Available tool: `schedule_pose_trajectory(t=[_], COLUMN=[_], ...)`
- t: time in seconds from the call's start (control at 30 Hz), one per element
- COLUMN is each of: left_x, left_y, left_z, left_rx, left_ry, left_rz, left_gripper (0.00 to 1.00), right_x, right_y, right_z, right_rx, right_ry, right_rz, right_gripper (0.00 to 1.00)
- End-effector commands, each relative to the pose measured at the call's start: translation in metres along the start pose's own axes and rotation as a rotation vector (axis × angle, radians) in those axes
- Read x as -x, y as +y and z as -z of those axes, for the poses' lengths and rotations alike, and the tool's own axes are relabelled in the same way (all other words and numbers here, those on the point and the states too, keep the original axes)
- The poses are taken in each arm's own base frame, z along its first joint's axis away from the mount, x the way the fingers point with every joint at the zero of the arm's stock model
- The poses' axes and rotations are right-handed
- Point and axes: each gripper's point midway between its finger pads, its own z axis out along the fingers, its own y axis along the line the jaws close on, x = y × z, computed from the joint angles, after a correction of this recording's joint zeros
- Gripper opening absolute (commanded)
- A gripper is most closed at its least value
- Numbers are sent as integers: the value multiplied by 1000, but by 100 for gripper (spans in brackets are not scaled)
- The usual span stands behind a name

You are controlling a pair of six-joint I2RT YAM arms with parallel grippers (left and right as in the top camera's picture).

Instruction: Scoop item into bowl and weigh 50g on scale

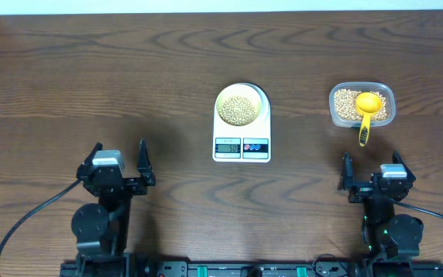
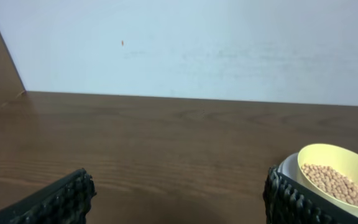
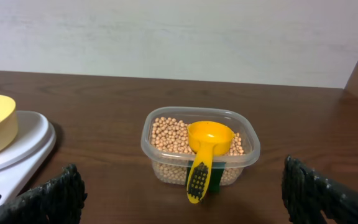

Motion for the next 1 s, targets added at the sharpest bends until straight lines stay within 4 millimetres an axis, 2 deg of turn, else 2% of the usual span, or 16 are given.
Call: schedule_pose_trajectory(t=[0.0, 0.4, 0.97], left_x=[-3, -12, -13], left_y=[1, 6, 12], left_z=[0, -1, 5], left_rx=[0, 26, 60], left_ry=[-34, -159, -257], left_rz=[0, -1, 15], left_gripper=[89, 89, 89], right_x=[0, 0, 0], right_y=[-1, -1, -1], right_z=[0, 0, 0], right_rx=[-2, -2, -2], right_ry=[-1, -1, -1], right_rz=[11, 11, 11], right_gripper=[99, 99, 99])
